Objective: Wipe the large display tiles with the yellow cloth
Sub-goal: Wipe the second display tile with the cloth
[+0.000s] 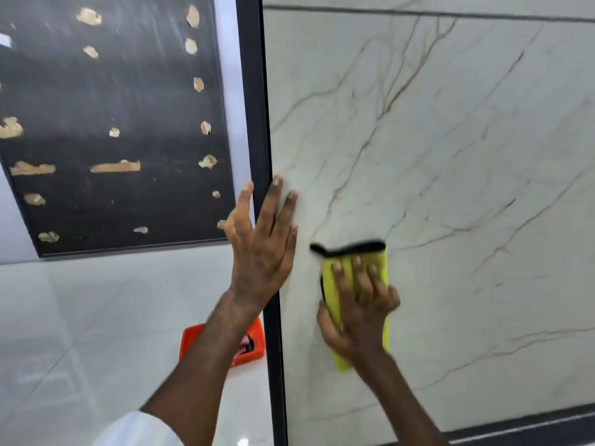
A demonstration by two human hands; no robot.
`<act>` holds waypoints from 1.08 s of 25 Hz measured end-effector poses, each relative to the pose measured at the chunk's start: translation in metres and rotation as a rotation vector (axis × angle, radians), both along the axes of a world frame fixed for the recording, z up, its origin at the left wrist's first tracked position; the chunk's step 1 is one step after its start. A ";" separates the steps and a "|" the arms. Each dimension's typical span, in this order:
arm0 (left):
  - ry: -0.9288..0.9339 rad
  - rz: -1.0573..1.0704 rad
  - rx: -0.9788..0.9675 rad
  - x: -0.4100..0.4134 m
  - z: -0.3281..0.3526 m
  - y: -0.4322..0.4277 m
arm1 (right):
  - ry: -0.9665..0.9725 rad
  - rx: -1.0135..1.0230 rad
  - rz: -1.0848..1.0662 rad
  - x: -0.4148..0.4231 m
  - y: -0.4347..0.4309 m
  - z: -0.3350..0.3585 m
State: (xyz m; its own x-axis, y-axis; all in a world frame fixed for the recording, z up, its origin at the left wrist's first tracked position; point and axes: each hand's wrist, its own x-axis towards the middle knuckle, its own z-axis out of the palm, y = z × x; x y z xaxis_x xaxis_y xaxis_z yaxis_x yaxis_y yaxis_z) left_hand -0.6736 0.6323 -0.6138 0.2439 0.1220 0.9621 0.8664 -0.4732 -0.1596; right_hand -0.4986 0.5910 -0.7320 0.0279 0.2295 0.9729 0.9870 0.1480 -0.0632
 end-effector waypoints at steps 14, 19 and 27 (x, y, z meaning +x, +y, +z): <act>0.164 0.110 0.111 0.019 0.084 -0.016 | 0.013 0.114 -0.022 0.012 0.005 0.133; 0.206 0.147 0.140 0.018 0.064 0.003 | 0.008 0.171 0.021 0.033 0.010 0.310; 0.231 0.077 0.145 0.041 0.071 -0.020 | 0.074 0.196 -0.057 0.066 0.012 0.184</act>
State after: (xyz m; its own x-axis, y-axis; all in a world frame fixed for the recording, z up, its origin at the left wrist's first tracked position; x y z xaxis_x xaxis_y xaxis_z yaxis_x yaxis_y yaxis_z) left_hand -0.6326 0.6120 -0.5425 0.4545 0.0137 0.8906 0.8316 -0.3648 -0.4187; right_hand -0.4323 0.6029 -0.5477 0.1080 0.0324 0.9936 0.9879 0.1088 -0.1109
